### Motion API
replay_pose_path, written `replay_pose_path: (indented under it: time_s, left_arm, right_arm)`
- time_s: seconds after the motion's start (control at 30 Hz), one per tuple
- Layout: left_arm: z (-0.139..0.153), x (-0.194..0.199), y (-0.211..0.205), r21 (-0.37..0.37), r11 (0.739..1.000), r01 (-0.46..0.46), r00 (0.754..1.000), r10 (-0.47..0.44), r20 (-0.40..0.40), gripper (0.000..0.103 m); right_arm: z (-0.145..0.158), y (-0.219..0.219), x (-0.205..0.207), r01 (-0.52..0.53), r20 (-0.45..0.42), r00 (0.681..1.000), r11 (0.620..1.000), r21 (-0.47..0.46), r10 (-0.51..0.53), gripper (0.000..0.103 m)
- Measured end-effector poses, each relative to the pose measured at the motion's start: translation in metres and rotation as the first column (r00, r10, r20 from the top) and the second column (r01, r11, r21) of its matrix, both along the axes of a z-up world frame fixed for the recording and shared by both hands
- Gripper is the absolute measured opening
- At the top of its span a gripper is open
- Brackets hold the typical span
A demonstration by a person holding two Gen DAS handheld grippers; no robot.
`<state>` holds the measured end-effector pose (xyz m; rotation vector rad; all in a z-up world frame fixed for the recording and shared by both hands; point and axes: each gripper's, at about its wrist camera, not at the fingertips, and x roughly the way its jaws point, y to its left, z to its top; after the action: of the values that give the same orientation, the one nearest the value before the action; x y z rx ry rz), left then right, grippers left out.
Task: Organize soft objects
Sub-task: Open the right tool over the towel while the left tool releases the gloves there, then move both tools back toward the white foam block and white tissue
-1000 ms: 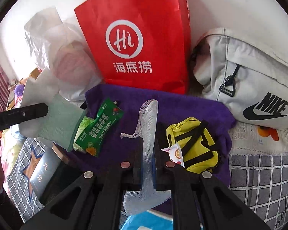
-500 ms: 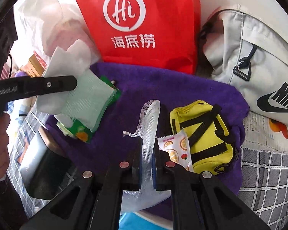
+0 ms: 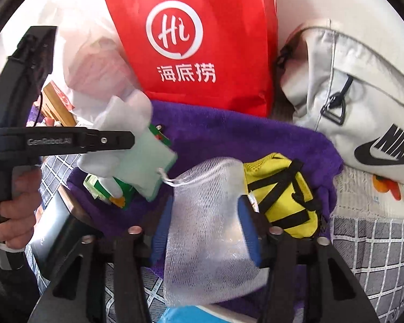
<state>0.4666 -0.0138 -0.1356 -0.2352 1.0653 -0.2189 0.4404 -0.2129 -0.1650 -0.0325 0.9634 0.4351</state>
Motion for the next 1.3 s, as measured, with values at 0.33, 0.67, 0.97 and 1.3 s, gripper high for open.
replay_pose_path:
  time_s: [0.33,0.67,0.97,1.3]
  left_arm:
    - [0.017,-0.005,0.004,0.052,0.998,-0.041,0.999,0.039,0.034,0.062]
    - [0.050,-0.030,0.029,0.098,0.991,-0.093,0.993,0.084,0.087,0.066]
    - [0.068,-0.080,0.052,0.062,0.994,-0.092,0.990,0.085,0.109,0.066]
    - [0.052,-0.161,0.078,0.024,0.995,-0.098,0.992,0.095,0.085,0.066]
  right_arm:
    - [0.017,-0.010,-0.004,0.048,0.061,0.997,0.999,0.016,-0.049,0.081]
    - [0.043,-0.011,-0.027,0.065,0.120,0.991,0.998,0.016,-0.066,0.081]
    - [0.052,0.019,-0.071,0.006,0.122,0.993,1.000,0.017,-0.008,0.081]
    - [0.020,0.047,-0.152,-0.083,0.015,0.997,0.994,0.070,0.082,0.071]
